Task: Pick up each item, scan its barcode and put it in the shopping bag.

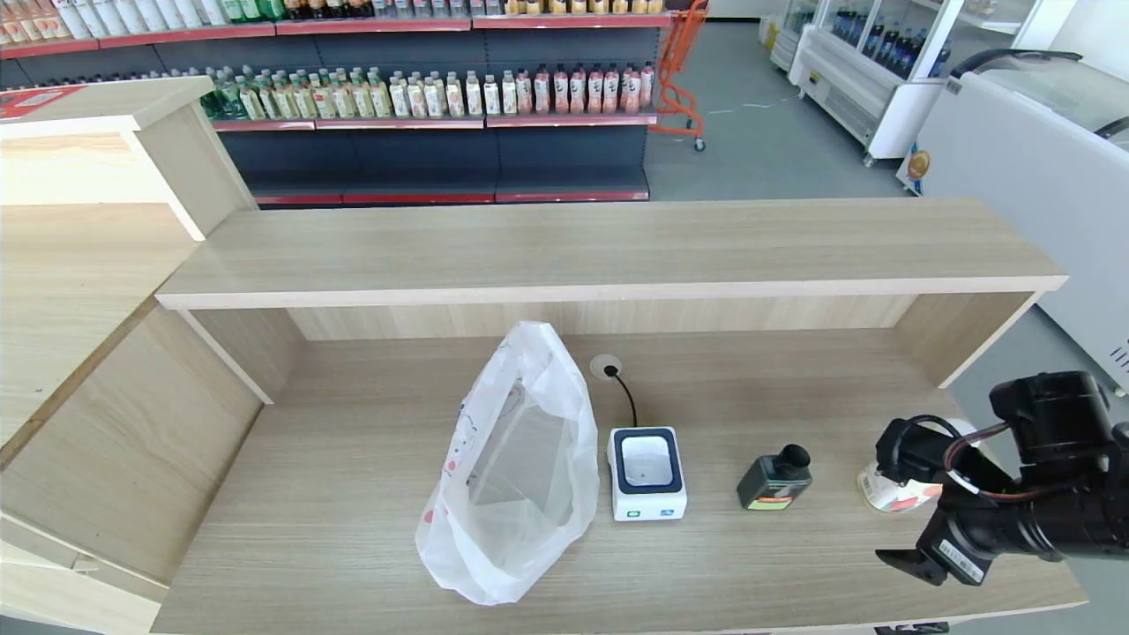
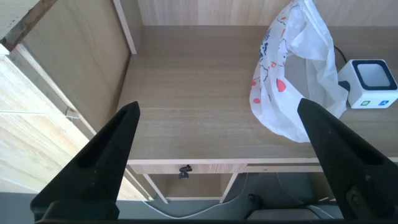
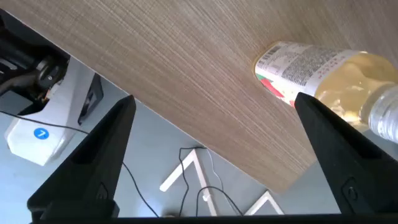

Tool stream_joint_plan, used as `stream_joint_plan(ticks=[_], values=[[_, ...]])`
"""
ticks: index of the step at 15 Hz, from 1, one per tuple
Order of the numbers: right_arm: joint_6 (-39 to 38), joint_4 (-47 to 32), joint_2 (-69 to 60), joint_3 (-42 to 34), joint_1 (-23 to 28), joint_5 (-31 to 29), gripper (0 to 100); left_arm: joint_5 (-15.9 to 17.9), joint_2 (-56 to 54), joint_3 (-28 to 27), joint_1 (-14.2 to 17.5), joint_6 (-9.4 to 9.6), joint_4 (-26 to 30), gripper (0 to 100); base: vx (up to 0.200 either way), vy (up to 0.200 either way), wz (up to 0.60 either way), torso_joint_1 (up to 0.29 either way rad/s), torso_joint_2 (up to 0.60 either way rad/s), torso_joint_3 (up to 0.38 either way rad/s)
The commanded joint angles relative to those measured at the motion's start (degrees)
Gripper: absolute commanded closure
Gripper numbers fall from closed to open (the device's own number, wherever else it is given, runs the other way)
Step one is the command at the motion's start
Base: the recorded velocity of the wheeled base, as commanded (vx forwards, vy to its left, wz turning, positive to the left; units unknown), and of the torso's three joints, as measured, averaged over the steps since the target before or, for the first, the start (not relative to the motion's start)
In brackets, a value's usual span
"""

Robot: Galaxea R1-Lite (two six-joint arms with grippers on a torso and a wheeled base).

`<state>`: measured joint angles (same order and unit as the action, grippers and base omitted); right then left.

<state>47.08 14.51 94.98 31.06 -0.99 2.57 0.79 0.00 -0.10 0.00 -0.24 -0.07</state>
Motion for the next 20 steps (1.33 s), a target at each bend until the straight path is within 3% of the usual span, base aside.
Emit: stream_joint_plan(ticks=[1,5,10,13,20], values=[[0.38,5.8,8.21,0.23,-1.21,1.65,0,0.0,0.0,0.01,0.0,-0.02,-0.01,0,0.0,0.0,0.0,0.0,0.0,0.0],[1.96,14.76,16.73,3.22,-1.12,6.74,0,0.0,0.0,0.01,0.0,-0.02,-0.01,0,0.0,0.0,0.0,0.0,0.0,0.0],[1.96,16.43,21.83,6.82,-0.77,14.48,0,0.0,0.0,0.01,0.0,-0.02,-0.01,0,0.0,0.0,0.0,0.0,0.0,0.0],[1.96,21.44,24.82,7.61,-1.21,16.94,0,0.0,0.0,0.01,0.0,-0.02,-0.01,0,0.0,0.0,0.0,0.0,0.0,0.0],[2.4,21.62,28.25,11.92,-3.41,18.61,0,0.0,0.0,0.01,0.0,-0.02,-0.01,0,0.0,0.0,0.0,0.0,0.0,0.0]])
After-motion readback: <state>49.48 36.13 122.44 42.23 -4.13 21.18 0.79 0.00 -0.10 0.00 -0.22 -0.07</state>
